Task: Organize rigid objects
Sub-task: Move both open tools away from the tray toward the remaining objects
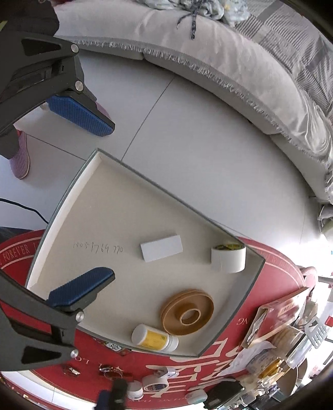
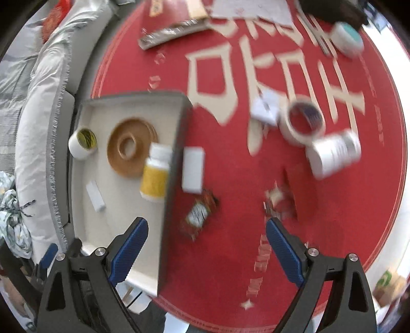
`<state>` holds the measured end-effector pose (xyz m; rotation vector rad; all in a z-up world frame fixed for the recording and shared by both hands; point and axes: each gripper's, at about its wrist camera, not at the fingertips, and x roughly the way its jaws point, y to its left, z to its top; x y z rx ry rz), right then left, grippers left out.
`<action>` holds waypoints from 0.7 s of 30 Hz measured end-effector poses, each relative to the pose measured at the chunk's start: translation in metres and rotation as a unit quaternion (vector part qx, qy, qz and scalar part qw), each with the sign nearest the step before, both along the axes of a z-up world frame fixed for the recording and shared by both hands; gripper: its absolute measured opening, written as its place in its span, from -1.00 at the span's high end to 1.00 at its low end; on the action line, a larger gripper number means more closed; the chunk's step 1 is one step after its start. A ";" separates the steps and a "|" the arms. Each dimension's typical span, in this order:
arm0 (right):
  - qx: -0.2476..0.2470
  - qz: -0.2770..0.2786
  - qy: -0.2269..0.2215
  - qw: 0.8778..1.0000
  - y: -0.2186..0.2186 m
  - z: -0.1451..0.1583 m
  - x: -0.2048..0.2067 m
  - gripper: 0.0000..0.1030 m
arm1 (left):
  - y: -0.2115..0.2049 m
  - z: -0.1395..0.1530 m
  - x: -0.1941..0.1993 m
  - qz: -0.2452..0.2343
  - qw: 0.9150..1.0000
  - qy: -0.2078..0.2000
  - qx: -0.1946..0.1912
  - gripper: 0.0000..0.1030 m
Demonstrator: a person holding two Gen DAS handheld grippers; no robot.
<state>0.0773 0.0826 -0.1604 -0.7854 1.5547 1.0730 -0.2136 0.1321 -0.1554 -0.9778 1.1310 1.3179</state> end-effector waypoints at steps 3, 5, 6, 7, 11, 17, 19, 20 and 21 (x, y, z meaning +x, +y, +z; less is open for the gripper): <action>0.001 0.010 0.002 1.000 -0.018 0.004 0.001 -0.83 | -0.006 0.009 -0.002 0.024 1.000 0.003 0.019 -0.99; 0.007 0.014 0.005 1.000 -0.033 0.008 0.005 -0.83 | -0.008 0.018 -0.004 0.037 0.999 0.009 0.037 -0.99; 0.012 0.016 0.005 1.000 -0.041 0.010 0.007 -0.83 | -0.010 0.023 -0.005 0.043 0.998 0.014 0.047 -0.99; 0.015 0.015 0.005 1.000 -0.046 0.010 0.008 -0.83 | -0.013 0.027 -0.007 0.046 0.997 0.017 0.053 -0.99; 0.019 -0.001 0.018 1.000 -0.075 0.009 0.023 -0.83 | -0.021 0.042 -0.003 0.046 0.996 0.032 0.066 -0.99; 0.041 -0.032 0.015 0.999 -0.117 0.019 0.049 -0.83 | -0.046 0.056 0.044 -0.031 0.998 0.022 0.053 -0.99; 0.036 -0.041 0.013 0.998 -0.127 0.016 0.059 -0.83 | -0.056 0.051 0.069 -0.066 0.997 0.026 0.037 -0.99; 0.032 -0.049 0.015 0.998 -0.131 0.013 0.064 -0.83 | -0.060 0.046 0.080 -0.080 0.996 0.027 0.028 -0.99; 0.028 -0.059 0.017 0.998 -0.135 0.010 0.068 -0.83 | -0.064 0.040 0.092 -0.097 0.995 0.029 0.018 -0.99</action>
